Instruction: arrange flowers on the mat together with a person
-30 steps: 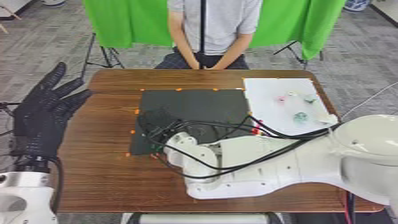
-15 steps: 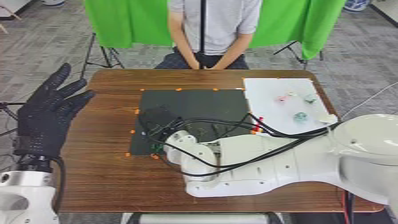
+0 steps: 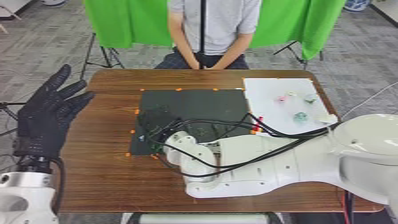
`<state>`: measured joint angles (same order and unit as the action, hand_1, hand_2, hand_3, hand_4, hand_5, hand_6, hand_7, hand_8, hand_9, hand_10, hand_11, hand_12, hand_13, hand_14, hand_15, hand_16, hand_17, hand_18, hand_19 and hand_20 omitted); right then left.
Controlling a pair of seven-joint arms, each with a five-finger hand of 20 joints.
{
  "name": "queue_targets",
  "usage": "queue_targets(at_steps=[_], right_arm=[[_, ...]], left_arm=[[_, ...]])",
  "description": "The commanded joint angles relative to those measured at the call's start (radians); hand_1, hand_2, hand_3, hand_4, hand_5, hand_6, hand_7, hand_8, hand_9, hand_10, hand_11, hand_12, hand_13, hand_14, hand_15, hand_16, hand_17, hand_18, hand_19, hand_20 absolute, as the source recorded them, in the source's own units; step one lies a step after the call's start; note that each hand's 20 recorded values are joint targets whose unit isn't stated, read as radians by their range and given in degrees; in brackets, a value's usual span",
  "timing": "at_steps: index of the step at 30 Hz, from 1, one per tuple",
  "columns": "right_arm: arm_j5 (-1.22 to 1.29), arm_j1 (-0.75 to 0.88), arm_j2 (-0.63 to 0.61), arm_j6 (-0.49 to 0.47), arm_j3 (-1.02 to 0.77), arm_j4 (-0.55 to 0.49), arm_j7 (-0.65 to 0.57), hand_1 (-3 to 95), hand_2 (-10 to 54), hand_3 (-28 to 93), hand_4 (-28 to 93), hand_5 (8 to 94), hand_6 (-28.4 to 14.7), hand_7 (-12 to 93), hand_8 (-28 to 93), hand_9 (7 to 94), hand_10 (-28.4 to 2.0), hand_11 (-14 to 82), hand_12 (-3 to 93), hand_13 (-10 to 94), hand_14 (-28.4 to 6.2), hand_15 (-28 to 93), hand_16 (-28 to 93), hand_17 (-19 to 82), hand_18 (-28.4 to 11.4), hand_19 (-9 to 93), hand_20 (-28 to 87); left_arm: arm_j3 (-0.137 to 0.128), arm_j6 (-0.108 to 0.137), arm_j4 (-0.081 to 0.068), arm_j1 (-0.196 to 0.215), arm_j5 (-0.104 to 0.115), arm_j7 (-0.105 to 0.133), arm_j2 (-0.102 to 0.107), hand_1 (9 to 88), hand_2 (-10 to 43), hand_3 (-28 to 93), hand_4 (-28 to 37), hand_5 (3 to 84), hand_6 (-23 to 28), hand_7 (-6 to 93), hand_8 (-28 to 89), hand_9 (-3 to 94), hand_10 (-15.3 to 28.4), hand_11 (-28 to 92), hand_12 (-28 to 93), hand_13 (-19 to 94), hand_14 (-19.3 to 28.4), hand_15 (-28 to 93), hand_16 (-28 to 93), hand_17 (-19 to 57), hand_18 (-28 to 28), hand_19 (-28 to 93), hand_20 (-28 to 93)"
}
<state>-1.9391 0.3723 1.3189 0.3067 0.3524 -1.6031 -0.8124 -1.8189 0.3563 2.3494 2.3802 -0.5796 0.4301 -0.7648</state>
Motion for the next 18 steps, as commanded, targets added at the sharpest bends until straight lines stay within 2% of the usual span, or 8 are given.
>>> queue_targets(at_steps=[1,3,5,10,13,15,17,18], right_arm=[[-0.038,0.018,-0.069,-0.013,-0.123,-0.074,0.031,41.4,-9.5,70,-28,70.0,3.9,18,-12,81.5,-9.8,32.2,19.9,75,-6.8,51,20,30,-20.2,69,11],[-0.022,0.052,-0.111,-0.024,-0.192,-0.109,0.045,40.7,-9.5,70,-28,69.4,3.7,18,-13,81.0,-10.1,32.1,19.8,75,-7.0,51,20,30,-20.3,69,12],[0.031,0.102,-0.156,-0.026,-0.282,-0.147,0.072,39.6,-9.5,70,-28,68.2,3.4,18,-14,79.2,-10.5,31.0,19.3,73,-7.9,51,19,29,-20.9,69,11],[0.089,0.264,-0.249,-0.023,-0.509,-0.229,0.143,38.1,-9.5,70,-28,65.8,2.5,17,-14,74.0,-11.6,25.8,17.1,69,-10.0,48,18,28,-22.3,68,11],[0.185,0.374,-0.302,0.011,-0.649,-0.283,0.181,36.8,-9.5,70,-28,64.8,2.1,17,-14,71.1,-12.8,22.1,15.8,66,-11.8,46,16,27,-23.3,68,11],[0.296,0.457,-0.331,0.018,-0.758,-0.315,0.228,36.1,-9.5,69,-28,64.5,2.0,17,-14,70.1,-13.7,20.3,15.3,64,-13.0,44,15,27,-23.8,68,11],[0.415,0.535,-0.362,0.038,-0.859,-0.340,0.275,35.0,-9.2,69,-27,63.8,1.8,17,-14,69.0,-14.2,19.5,15.2,63,-13.8,43,14,27,-24.4,67,11],[0.465,0.584,-0.382,0.039,-0.913,-0.353,0.308,34.0,-8.4,68,-26,62.5,1.5,17,-14,67.5,-14.6,18.8,15.1,62,-14.4,43,14,25,-25.0,67,11]], left_arm=[[-0.047,0.031,0.025,0.121,0.016,0.020,-0.023,21.1,6.0,76,-24.5,30.1,4.6,10.5,-9,30.6,15.4,20,12,21,22.0,46,-5,-8.6,18.3,40,17],[-0.058,0.037,0.028,0.144,0.021,0.020,-0.031,21.1,6.0,76,-24.5,30.1,4.6,10.4,-9,30.6,15.3,19,12,21,22.1,46,-5,-8.7,18.3,40,17],[-0.065,0.042,0.028,0.167,0.030,0.037,-0.033,21.1,6.0,76,-24.4,30.1,4.6,10.5,-9,30.6,15.3,20,12,21,22.0,46,-5,-8.7,18.3,40,17],[-0.085,0.061,0.030,0.216,0.047,0.053,-0.049,21.1,6.1,76,-24.5,30.1,4.6,10.4,-9,30.5,15.3,20,12,21,22.0,46,-5,-8.7,18.3,40,17],[-0.089,0.073,0.025,0.232,0.075,0.075,-0.037,21.1,6.2,75,-24.4,30.3,4.6,10.4,-9,30.5,15.3,20,12,21,22.0,46,-5,-8.7,18.2,40,17],[-0.097,0.069,0.025,0.245,0.086,0.086,-0.038,21.0,6.1,75,-24.4,30.4,4.6,10.5,-9,30.5,15.3,19,12,20,22.0,46,-5,-8.7,18.2,40,17],[-0.099,0.071,0.023,0.248,0.080,0.082,-0.045,21.0,6.1,75,-24.4,30.6,4.6,10.4,-9,30.5,15.3,19,12,21,22.0,46,-5,-8.7,18.2,40,17],[-0.098,0.078,0.023,0.257,0.097,0.095,-0.030,21.0,6.1,75,-24.4,30.6,4.7,10.3,-9,30.5,15.3,19,12,20,22.0,46,-5,-8.8,18.3,39,17]])
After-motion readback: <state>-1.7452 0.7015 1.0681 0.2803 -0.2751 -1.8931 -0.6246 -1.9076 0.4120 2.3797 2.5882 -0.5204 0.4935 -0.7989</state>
